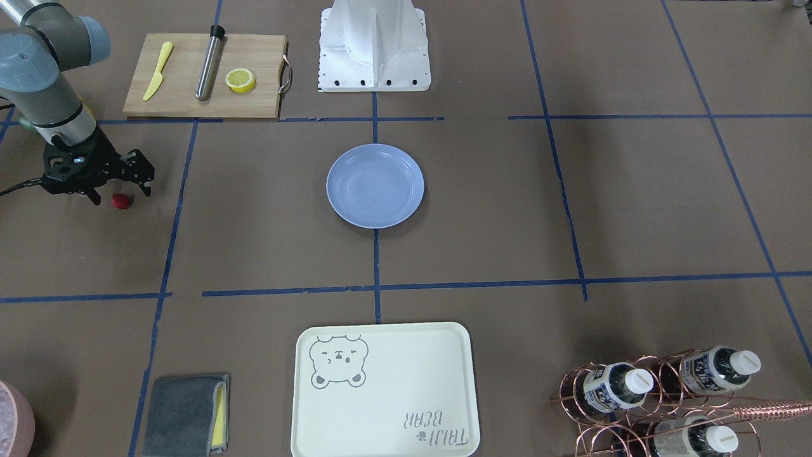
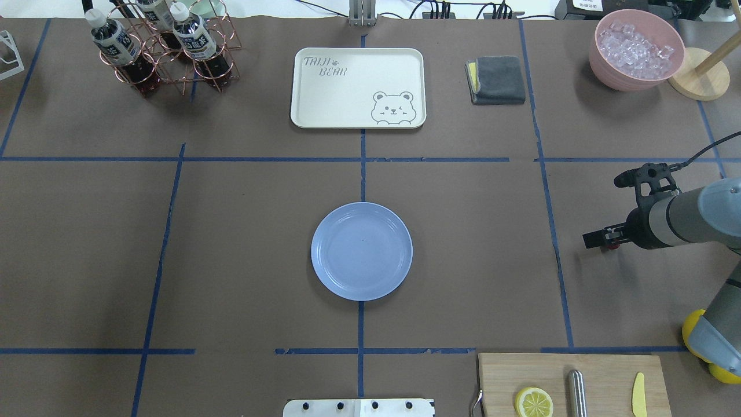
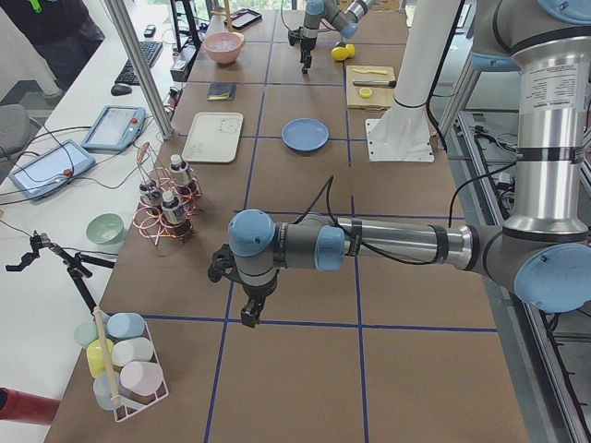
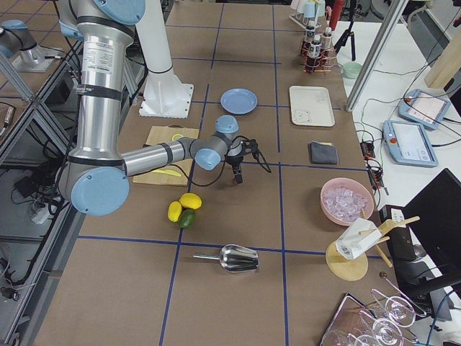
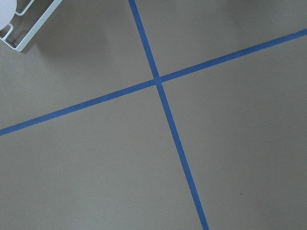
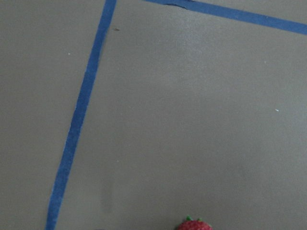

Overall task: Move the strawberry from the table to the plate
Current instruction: 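Lower the right gripper onto the red strawberry and close it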

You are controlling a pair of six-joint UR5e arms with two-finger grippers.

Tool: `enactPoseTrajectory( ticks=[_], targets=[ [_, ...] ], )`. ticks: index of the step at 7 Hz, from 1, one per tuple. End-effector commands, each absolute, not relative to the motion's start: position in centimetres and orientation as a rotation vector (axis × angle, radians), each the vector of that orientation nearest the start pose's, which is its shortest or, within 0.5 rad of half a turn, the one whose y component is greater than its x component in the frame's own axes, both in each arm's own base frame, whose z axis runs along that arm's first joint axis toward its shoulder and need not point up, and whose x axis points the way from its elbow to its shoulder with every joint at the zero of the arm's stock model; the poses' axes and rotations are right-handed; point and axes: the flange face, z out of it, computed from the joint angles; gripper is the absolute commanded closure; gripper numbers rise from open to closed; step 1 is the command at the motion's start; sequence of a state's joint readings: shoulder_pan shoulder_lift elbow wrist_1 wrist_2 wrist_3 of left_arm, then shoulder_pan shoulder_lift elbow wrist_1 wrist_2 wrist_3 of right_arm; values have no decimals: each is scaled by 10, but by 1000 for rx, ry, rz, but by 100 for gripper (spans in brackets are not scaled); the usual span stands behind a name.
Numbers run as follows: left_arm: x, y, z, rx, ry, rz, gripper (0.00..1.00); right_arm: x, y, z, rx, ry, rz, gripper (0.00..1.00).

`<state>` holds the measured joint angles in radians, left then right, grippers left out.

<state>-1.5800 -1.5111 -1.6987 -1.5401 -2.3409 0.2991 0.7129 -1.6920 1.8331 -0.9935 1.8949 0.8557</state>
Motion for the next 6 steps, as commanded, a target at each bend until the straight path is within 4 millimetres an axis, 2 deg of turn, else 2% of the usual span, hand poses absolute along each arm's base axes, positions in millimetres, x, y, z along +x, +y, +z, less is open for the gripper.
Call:
enactPoseTrajectory(
  ticks=[1, 4, 5, 6],
  targets=[
    [-68, -468, 627, 156, 758, 291, 0, -293, -388, 548, 227, -716, -112, 1],
    [-68, -468, 627, 156, 758, 291, 0, -293, -390, 556, 223, -699, -107, 4],
    [-68, -468, 626, 158, 758, 291, 0, -293, -390, 556, 223, -699, -107, 8],
    [-68, -468, 626, 158, 758, 291, 0, -293, -390, 555, 223, -701, -107, 26]
  ],
)
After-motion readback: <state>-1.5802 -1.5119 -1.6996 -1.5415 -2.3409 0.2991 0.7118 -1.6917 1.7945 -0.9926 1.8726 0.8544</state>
